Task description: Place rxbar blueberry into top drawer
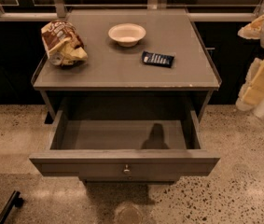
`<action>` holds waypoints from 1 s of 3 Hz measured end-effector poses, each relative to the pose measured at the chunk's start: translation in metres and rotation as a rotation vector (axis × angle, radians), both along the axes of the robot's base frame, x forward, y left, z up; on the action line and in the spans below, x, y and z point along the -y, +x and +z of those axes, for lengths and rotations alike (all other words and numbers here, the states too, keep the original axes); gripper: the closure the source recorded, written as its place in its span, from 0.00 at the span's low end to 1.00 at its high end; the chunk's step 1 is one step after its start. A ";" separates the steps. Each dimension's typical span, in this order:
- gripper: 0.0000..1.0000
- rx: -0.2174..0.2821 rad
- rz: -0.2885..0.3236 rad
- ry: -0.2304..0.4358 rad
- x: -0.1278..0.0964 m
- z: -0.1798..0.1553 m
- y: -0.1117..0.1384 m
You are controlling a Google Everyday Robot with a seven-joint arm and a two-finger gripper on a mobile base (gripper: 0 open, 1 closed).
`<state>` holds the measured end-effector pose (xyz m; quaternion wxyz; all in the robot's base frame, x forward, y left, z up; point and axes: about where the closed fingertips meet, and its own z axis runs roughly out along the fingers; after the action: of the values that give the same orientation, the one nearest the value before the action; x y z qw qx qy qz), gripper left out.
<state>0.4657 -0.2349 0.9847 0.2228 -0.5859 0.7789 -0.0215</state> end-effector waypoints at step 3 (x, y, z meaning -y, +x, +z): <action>0.00 0.017 0.073 0.348 -0.014 -0.031 0.163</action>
Offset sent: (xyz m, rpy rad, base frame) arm 0.1898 -0.0070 -0.0222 0.4371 -0.0436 0.0843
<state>0.6287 -0.2212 0.9533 0.3281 -0.5660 0.7472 0.1167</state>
